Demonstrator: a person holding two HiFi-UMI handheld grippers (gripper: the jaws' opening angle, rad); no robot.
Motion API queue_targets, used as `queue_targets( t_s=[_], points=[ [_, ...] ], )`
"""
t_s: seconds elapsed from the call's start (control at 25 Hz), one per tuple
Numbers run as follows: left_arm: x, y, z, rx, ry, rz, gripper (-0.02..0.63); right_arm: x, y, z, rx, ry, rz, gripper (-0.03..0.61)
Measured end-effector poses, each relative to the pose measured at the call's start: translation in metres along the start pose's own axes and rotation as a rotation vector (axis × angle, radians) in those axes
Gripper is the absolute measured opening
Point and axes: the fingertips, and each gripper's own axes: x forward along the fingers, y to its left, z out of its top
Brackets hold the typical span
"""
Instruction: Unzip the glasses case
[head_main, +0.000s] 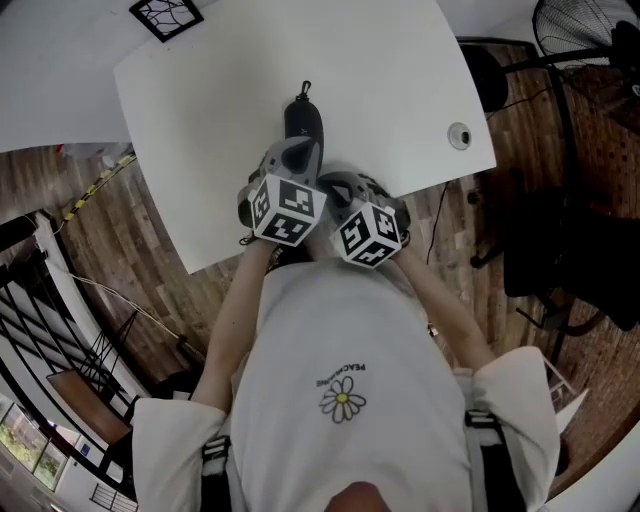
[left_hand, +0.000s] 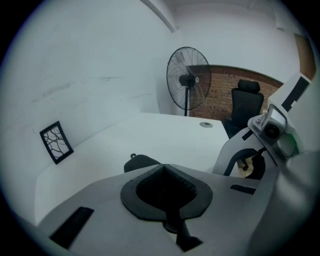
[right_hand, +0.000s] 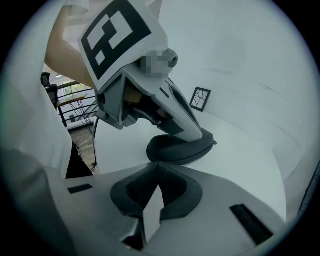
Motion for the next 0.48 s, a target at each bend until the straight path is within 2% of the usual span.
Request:
queue_targets(
  t_s=[0.2,0.48],
  points=[
    [0.006,0.000,0.000,-0.041,-0.003,-0.009,0.014,0.002,-0.011,-0.005,-0.057,0.026,-0.005,0.006],
    [0.005,0.000,0.001,-0.069,-0.006,-0.004,0.014,0.009,-0.056,-0.005,-0.123,0.028,-0.043,0.006]
  ],
)
